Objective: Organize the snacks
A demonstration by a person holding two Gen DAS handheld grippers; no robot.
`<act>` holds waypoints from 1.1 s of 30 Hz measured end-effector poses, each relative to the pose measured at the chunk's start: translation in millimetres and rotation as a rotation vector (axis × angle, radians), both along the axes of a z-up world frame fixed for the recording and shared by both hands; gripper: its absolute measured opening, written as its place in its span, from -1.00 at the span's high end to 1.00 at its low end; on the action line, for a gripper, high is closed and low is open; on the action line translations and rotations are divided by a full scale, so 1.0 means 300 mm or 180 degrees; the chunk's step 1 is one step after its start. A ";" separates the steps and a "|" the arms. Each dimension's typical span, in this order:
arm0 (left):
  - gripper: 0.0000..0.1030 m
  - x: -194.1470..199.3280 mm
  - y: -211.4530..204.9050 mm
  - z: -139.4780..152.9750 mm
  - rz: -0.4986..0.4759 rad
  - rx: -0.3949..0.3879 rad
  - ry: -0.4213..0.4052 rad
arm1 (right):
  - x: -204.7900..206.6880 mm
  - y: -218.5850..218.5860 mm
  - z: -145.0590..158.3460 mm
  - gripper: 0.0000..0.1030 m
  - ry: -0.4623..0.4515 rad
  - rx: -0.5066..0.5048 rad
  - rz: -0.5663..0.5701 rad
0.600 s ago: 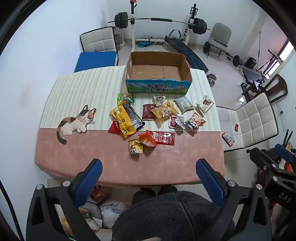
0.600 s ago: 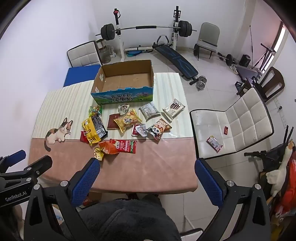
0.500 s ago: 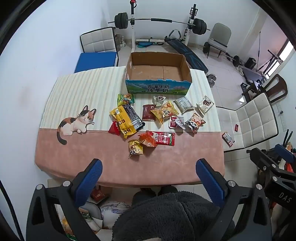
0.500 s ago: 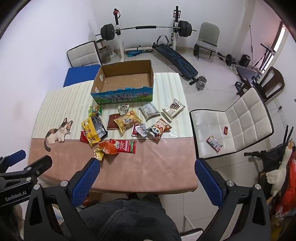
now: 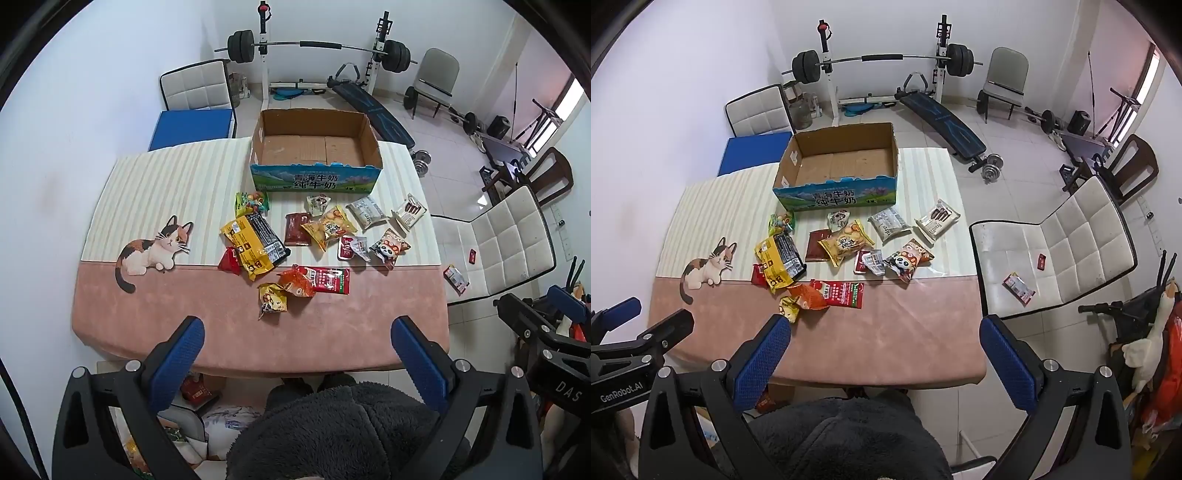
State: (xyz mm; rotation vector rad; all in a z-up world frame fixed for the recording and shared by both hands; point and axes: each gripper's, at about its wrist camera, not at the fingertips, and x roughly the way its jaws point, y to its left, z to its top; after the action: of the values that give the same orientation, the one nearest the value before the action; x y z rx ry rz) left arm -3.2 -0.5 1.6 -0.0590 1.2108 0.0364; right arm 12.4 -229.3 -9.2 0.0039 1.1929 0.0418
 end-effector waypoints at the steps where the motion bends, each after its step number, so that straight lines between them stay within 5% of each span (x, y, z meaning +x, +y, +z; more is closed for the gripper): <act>1: -1.00 0.003 -0.001 0.000 -0.0001 0.0005 0.0004 | -0.002 0.001 -0.002 -1.00 0.0000 -0.0002 0.0000; 33: -1.00 0.017 0.002 0.048 0.0003 0.0006 -0.0057 | 0.006 0.009 0.026 -1.00 -0.0020 -0.0008 0.0005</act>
State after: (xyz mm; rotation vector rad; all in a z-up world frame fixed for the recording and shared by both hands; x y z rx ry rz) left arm 2.0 0.1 16.0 -0.0581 1.1929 0.0376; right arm 14.3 -226.5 -1.5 0.0007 1.1866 0.0416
